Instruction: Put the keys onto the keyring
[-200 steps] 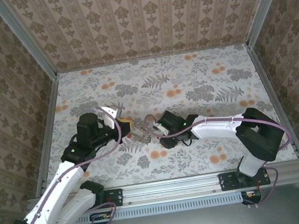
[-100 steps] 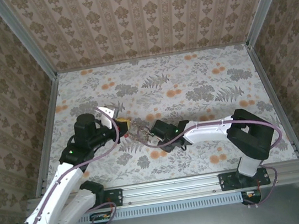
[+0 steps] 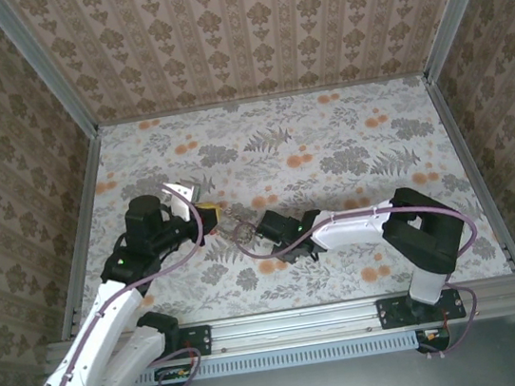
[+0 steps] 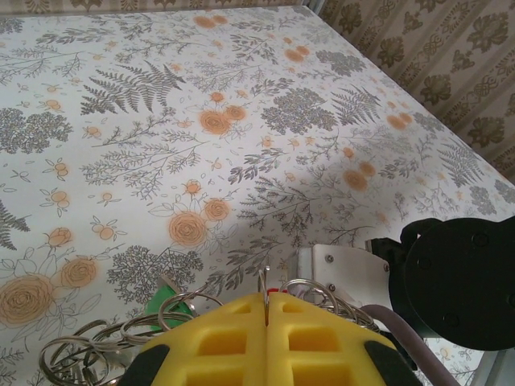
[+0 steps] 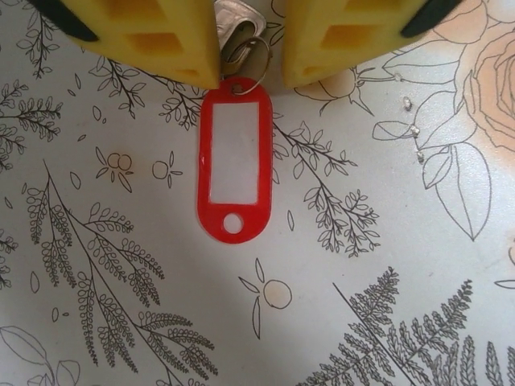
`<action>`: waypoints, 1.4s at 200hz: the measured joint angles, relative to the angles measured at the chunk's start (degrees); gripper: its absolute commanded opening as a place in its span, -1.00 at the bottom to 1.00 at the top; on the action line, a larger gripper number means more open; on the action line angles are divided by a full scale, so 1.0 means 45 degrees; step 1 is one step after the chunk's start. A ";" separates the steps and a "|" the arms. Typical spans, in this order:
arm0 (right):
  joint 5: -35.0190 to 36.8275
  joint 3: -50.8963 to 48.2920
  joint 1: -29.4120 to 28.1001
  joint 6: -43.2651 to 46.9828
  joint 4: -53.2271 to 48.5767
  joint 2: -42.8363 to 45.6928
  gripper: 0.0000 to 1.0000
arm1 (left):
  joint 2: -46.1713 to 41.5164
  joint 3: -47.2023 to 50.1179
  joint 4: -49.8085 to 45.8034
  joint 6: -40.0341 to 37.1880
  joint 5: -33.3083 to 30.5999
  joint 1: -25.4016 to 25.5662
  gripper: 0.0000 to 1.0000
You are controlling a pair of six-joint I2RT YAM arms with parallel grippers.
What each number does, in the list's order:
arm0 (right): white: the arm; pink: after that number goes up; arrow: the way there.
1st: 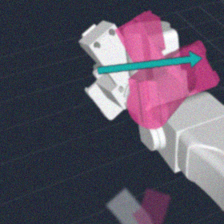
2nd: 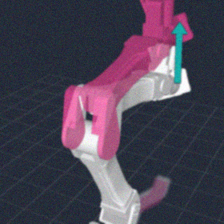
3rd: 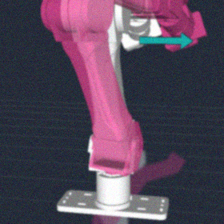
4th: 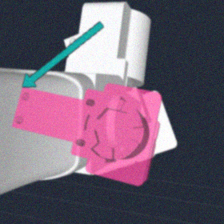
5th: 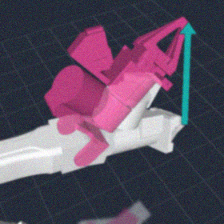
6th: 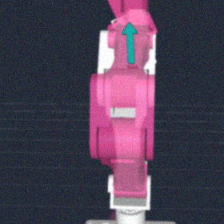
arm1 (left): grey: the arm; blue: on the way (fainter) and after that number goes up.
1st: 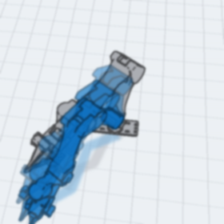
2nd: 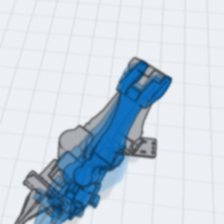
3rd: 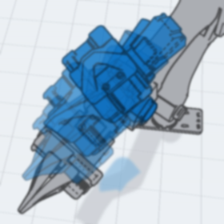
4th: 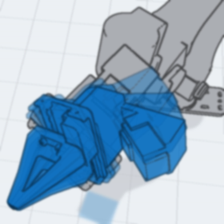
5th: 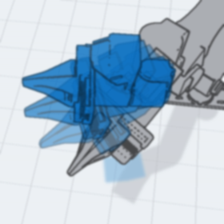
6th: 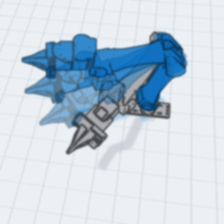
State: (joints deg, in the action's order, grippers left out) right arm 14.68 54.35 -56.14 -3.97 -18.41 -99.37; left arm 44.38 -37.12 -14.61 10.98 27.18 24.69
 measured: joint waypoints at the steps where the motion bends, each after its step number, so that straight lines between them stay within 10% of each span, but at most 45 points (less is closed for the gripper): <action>1: 0.0000 0.0000 0.0000 -0.0024 0.0000 0.0000 -0.61 | 0.0000 0.0000 0.0000 0.0000 0.0000 -0.0005 -1.00; 82: -0.0160 -0.0374 0.0029 0.0223 0.0078 0.0685 -1.00 | -0.0058 -0.0005 -0.0049 -0.0005 -0.0005 -0.0010 -1.00; 165: -0.4731 -0.2171 0.0850 0.1010 0.1345 0.6538 -1.00 | -0.0141 -0.0248 -0.0685 -0.0204 0.0005 0.0121 -1.00; 280: -1.0724 -0.1739 0.2152 0.0034 0.2113 0.8913 -1.00 | -0.0146 -0.1248 -0.0724 -0.2730 0.0534 0.4323 -1.00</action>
State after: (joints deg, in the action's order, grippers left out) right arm -33.58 46.52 -46.46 -3.81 -8.91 -59.27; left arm 43.72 -42.74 -17.87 -1.30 29.58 44.14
